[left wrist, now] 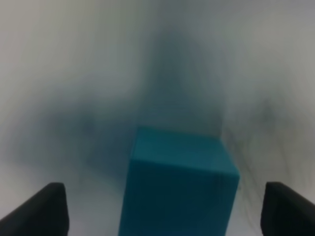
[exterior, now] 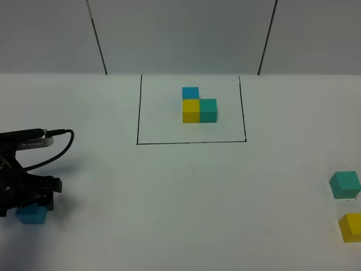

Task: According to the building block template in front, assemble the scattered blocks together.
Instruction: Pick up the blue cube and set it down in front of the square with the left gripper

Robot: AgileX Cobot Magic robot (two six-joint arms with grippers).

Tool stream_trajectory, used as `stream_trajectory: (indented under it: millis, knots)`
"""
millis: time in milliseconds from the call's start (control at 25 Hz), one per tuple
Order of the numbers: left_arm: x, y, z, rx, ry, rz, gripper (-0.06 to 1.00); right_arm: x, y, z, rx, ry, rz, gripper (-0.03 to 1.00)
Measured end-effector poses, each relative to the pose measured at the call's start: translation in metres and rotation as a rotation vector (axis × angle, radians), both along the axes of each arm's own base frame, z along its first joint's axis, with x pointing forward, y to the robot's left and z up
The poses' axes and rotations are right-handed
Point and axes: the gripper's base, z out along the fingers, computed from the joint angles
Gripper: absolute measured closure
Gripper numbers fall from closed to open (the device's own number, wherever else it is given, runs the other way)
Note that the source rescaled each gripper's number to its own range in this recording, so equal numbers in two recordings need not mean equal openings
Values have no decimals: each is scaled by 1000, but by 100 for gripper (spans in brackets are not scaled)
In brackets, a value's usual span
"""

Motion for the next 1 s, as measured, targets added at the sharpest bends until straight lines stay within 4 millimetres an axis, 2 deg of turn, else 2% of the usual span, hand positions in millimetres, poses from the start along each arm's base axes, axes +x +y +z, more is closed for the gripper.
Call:
stream_trajectory:
  millis: [280, 400, 520, 640, 680, 760, 840, 1000]
  knots:
    - [3, 0, -14, -1, 20, -1, 28, 0, 0, 0, 0, 0, 0, 97]
    - [3, 0, -15, -2, 24, 2, 36, 0, 0, 0, 0, 0, 0, 97]
    - [4, 0, -15, -2, 22, 2, 54, 0, 0, 0, 0, 0, 0, 97]
    - [5, 0, -16, 5, 8, -18, 91, 0, 0, 0, 0, 0, 0, 97]
    - [8, 0, -15, 15, 0, -46, 94, 0, 0, 0, 0, 0, 0, 97]
    - [16, -4, -8, 43, -26, -142, 94, 0, 0, 0, 0, 0, 0, 97]
    - [27, -16, 3, 84, -60, -321, 94, 0, 0, 0, 0, 0, 0, 97]
    - [48, -69, 33, 196, -173, -815, 94, 0, 0, 0, 0, 0, 0, 97]
